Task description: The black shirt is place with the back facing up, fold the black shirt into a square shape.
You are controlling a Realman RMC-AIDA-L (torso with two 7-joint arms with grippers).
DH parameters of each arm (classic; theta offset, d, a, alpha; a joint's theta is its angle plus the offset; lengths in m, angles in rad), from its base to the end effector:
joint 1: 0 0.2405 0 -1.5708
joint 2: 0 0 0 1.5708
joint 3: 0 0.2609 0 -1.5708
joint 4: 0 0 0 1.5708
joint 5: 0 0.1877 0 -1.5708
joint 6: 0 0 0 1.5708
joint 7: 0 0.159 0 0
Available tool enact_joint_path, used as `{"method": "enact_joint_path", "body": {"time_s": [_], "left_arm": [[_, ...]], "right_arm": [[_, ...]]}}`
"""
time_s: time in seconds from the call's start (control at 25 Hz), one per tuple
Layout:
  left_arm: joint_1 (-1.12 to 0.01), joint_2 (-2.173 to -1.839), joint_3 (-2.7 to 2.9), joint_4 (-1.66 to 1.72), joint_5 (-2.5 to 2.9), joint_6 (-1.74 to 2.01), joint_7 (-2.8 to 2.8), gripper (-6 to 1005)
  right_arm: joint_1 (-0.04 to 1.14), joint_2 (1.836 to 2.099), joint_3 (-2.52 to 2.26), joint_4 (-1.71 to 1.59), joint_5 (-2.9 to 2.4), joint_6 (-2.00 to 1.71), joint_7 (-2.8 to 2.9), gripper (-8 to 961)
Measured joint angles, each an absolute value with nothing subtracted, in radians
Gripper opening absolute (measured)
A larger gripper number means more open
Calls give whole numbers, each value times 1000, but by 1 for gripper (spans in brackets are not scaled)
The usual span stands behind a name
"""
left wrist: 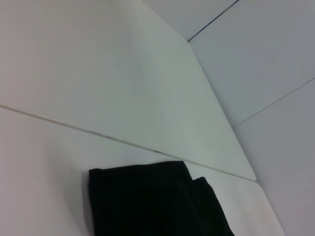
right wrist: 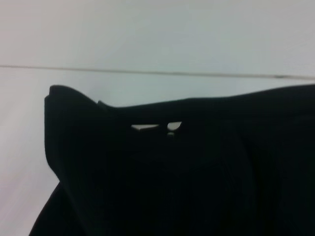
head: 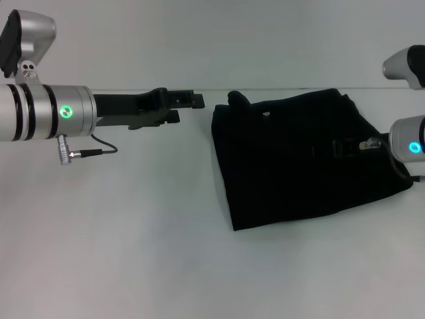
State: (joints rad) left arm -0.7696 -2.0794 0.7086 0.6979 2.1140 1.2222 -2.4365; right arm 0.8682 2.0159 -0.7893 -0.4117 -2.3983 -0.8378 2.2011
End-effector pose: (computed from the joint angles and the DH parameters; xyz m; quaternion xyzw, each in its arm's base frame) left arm -0.1964 0.4128 -0.0098 -0.7634 -0.5798 -0.2488 0.1382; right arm 0.2578 0.4333 -0.0300 -0.8253 0.4832 0.0496 0.2881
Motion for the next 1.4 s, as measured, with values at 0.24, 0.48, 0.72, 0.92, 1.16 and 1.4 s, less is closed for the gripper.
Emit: {"method": "enact_joint_path", "body": {"time_s": [0.24, 0.48, 0.72, 0.92, 1.16, 1.4], "left_arm": [[-771, -2078, 709, 698, 2107, 1218, -2435, 752], [-771, -2079, 709, 698, 2096, 1218, -2432, 751], [-769, -2080, 709, 698, 2090, 1215, -2431, 752], [-766, -2077, 709, 698, 2089, 1206, -2431, 752], [-764, -2075, 693, 699, 2087, 1204, -2431, 753], [-763, -2073, 681, 703, 2079, 1208, -2431, 752]], "right_arm": [[873, 2019, -789, -398, -2399, -836, 2236, 678], [873, 2018, -788, -415, -2397, -825, 2304, 544], [879, 2019, -788, -419, -2399, -824, 2306, 384], [879, 2020, -788, -420, -2399, -828, 2305, 202], [879, 2022, -788, -438, -2395, -837, 2306, 27], [879, 2016, -794, -564, -2400, -912, 2369, 24]]}}
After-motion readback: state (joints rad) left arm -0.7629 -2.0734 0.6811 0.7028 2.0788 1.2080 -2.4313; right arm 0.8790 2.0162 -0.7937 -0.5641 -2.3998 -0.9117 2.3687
